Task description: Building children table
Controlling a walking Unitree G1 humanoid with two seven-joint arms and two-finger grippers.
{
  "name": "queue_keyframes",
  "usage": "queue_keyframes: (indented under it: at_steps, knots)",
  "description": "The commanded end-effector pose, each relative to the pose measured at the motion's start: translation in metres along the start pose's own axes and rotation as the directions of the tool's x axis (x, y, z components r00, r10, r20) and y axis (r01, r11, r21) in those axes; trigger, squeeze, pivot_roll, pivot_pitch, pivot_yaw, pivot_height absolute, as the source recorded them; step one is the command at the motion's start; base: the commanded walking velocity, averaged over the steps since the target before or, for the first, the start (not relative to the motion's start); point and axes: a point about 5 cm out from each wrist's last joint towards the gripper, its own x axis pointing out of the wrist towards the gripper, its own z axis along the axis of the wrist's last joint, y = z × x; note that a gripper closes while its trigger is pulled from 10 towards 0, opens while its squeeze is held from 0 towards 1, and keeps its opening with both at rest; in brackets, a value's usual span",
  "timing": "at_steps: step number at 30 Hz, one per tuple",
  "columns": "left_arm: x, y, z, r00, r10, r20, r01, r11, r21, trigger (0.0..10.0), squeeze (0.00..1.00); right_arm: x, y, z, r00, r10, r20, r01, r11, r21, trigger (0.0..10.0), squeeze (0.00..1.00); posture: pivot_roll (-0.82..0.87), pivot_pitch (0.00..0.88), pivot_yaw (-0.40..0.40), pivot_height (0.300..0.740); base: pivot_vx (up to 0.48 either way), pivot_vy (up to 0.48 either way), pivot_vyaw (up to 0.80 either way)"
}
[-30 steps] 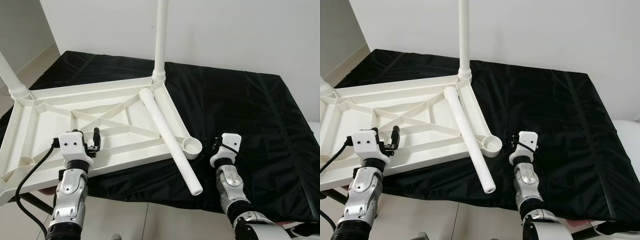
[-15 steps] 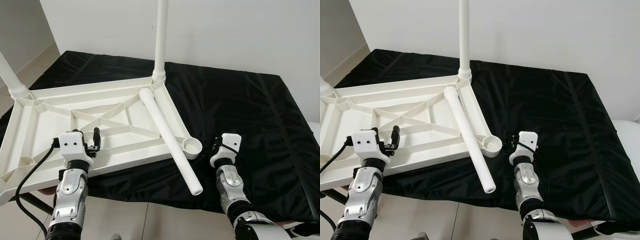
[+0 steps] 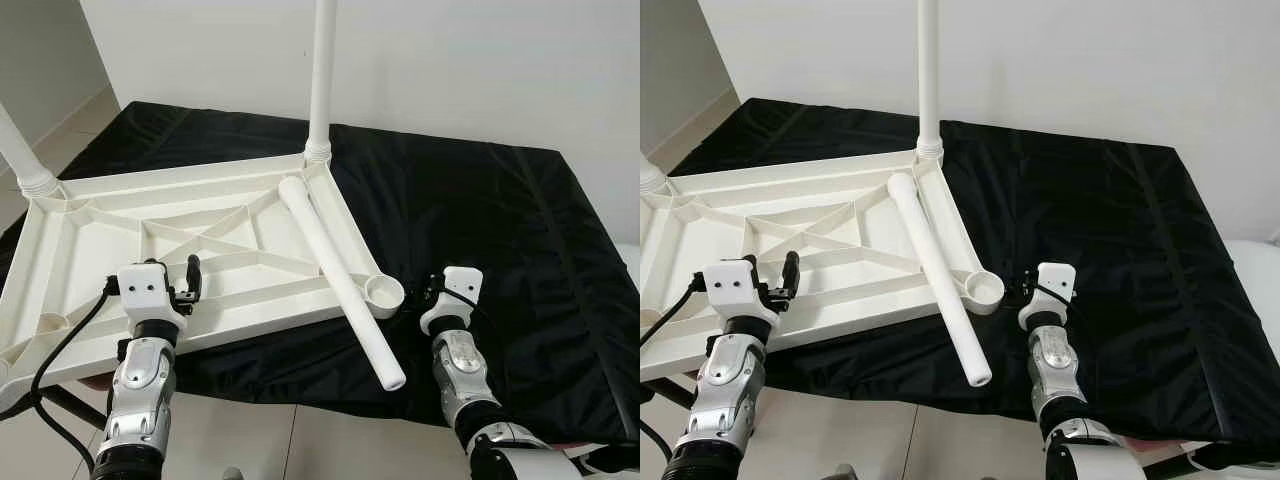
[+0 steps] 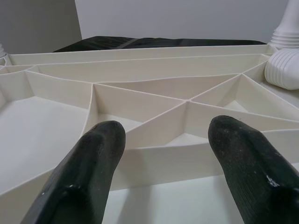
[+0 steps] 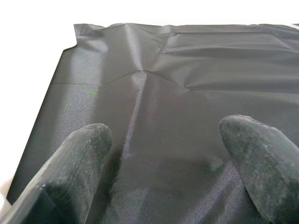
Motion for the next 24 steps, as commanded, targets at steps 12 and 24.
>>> queue_keyframes:
  at_steps: [12,24]
  knots:
    - [-0.0042,-0.002,-0.0125,0.998,-0.01,-0.062,0.01,1.0,-0.008,10.0,0.0,-0.0026,-0.001,-0.0075,0.999,-0.003,-0.049,0.003,1.0,0.007,10.0,0.0,0.04,0.0,-0.047,0.74,0.0,0.0,0.0]
    - [-0.0028,-0.0035,-0.0119,0.998,-0.019,-0.058,0.019,1.0,-0.004,10.0,0.0,-0.0018,-0.0024,-0.0069,0.999,-0.005,-0.049,0.005,1.0,0.004,10.0,0.0,0.04,0.0,-0.045,0.74,0.0,0.0,0.0]
